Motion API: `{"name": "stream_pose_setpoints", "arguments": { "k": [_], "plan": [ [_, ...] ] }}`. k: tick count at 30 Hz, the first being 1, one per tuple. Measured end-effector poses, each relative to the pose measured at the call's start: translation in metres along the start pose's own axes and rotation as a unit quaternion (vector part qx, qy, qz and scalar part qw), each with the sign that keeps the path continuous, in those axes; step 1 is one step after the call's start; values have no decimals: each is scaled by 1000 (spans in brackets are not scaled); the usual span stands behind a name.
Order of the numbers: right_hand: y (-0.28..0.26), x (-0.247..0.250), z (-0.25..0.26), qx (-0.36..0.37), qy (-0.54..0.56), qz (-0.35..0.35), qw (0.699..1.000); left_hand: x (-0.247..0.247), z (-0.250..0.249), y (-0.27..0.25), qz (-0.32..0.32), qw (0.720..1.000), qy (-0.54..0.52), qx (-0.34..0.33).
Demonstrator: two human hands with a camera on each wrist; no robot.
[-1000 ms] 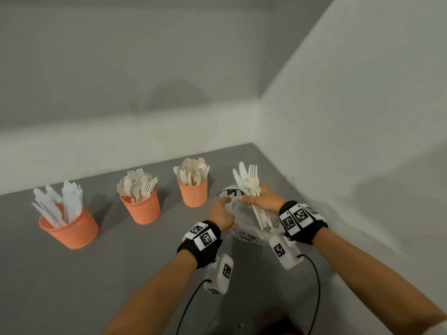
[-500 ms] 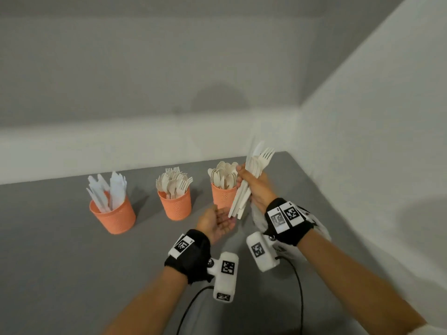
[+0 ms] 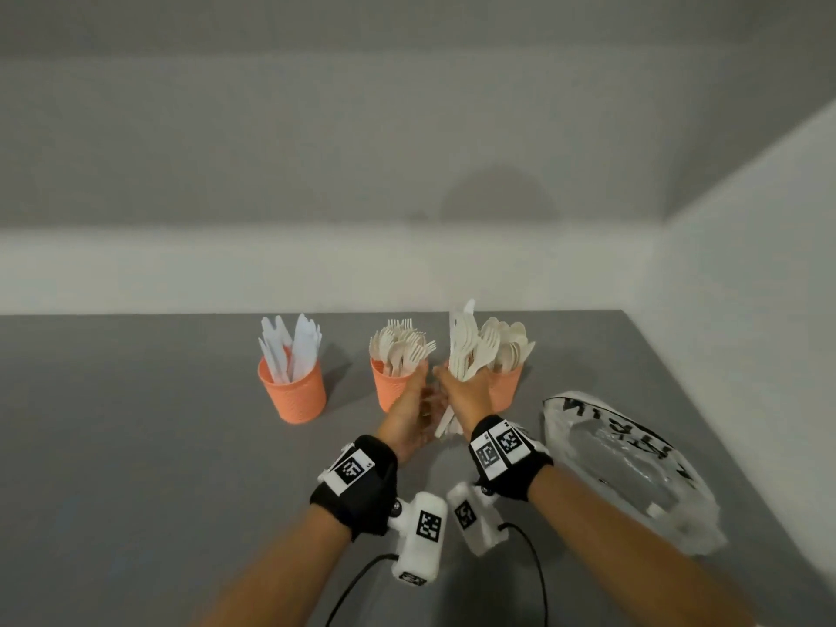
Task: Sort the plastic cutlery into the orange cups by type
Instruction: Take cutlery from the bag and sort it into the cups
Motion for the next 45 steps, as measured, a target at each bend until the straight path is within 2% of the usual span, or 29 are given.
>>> {"name": "stream_pose_setpoints", "arguments": {
  "k": [2,5,8,10,13,15,17,19,24,28,30,33,35,37,40,45],
  "plan": [
    [-4,-14,1,13,-51,39,998,3,-16,1,0,995,77,-69],
    [-19,-33,8,59,-114,114,985,8,-34,5,-22,980,147,-131],
    [-36,-42,7,57,-135,231,962,16,-38,9,-19,982,144,-123],
    [-45,-43,3,15,-131,310,941,22,-36,9,8,990,101,-98],
    [-54,-45,9,-9,-143,372,917,27,-34,9,-9,992,74,-104],
    [-53,-47,14,15,-178,355,918,32,-34,11,-80,986,79,-121],
    [-43,-47,10,57,-224,276,933,38,-37,11,-162,973,65,-148],
    [-38,-51,5,89,-272,224,932,42,-39,12,-221,957,69,-172],
    [-38,-55,8,130,-324,166,922,43,-41,11,-297,931,101,-188],
    [-38,-53,12,169,-363,134,906,45,-42,13,-318,919,135,-193],
    [-36,-53,10,160,-337,138,918,44,-42,14,-311,922,139,-186],
    [-31,-51,7,146,-272,152,939,38,-44,18,-246,945,135,-168],
    [-30,-50,8,143,-203,172,953,36,-50,17,-212,954,112,-181],
    [-30,-47,11,132,-123,197,964,43,-56,15,-234,946,97,-202],
    [-30,-39,15,118,-70,201,970,52,-66,13,-273,924,125,-235],
    [-29,-36,12,67,-17,234,970,50,-72,11,-252,915,186,-253]
  ]
}}
Point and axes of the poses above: each hand's wrist, its own y-axis towards the middle knuckle, its own x-axis out of the back of the hand, z = x × y, the point moved 6 cm from there along y, towards the middle knuckle, and after that the axes turned 5 degrees about -z, right-handed, at the moved point
